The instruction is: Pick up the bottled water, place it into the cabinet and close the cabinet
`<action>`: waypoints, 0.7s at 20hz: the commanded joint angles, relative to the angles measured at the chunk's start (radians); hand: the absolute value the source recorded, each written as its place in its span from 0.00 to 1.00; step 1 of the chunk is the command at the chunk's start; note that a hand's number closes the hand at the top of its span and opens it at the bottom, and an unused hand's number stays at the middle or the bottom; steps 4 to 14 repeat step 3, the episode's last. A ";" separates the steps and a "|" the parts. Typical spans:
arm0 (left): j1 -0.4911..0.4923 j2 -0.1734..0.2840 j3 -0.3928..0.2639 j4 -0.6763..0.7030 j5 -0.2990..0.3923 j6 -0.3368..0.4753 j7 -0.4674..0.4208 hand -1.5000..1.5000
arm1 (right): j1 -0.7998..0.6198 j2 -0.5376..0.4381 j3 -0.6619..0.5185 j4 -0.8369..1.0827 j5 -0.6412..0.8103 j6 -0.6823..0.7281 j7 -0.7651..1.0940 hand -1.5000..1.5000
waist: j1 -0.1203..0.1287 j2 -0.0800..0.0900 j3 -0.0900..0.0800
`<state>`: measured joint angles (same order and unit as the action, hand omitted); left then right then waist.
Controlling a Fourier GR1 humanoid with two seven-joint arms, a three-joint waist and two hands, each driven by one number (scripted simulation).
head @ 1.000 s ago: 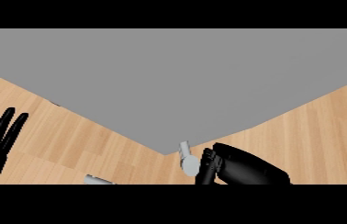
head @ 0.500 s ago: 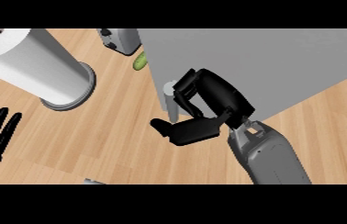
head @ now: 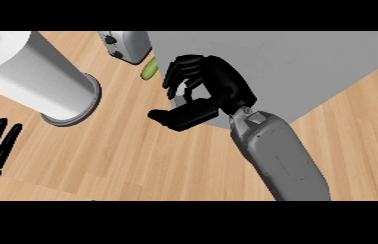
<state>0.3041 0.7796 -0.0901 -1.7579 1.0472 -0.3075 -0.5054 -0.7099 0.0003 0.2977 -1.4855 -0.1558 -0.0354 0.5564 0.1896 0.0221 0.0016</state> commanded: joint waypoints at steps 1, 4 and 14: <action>0.010 0.002 0.002 -0.004 0.010 -0.014 0.005 0.00 | -0.172 0.000 -0.109 0.166 -0.005 -0.138 -0.067 0.00 | 0.013 0.020 -0.004; 0.010 0.005 0.013 0.007 0.010 -0.015 0.003 0.00 | -0.202 0.000 -0.112 0.188 -0.027 -0.145 -0.064 0.00 | -0.005 0.016 -0.004; 0.010 0.005 0.013 0.007 0.010 -0.015 0.003 0.00 | -0.202 0.000 -0.112 0.188 -0.027 -0.145 -0.064 0.00 | -0.005 0.016 -0.004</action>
